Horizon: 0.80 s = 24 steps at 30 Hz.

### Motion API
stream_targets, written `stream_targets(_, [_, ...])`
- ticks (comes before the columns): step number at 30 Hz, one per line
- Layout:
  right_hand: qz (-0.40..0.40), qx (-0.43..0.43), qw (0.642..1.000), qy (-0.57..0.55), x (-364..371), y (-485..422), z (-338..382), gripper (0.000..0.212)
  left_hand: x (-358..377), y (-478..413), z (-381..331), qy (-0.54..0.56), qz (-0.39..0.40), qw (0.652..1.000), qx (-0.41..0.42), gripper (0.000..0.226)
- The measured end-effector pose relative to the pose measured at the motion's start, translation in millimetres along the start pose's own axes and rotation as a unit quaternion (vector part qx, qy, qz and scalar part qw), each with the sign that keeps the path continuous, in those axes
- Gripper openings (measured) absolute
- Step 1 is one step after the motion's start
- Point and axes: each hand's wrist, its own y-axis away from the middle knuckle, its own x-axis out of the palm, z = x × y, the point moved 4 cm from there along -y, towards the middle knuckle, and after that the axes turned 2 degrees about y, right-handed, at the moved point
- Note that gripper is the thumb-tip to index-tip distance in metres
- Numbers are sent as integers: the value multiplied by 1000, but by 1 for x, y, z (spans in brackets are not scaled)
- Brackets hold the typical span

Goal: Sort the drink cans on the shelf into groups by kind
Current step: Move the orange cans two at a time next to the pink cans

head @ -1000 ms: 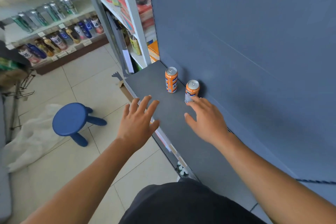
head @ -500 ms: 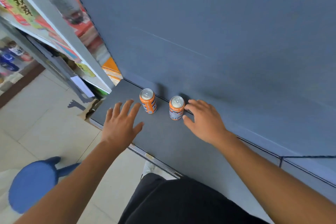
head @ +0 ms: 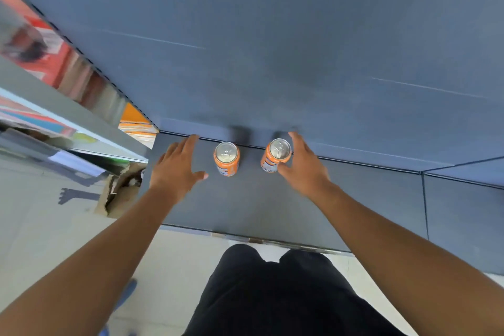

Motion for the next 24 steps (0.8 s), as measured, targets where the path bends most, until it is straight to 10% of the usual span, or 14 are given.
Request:
stream_targets(17, [-59, 162, 941, -293, 62, -34, -25, 67, 90, -70, 10, 311, 155, 938, -2, 106])
stream_targets(24, [-54, 211, 903, -371, 46, -7, -26, 60, 75, -57, -14, 364, 135, 921, 18, 58])
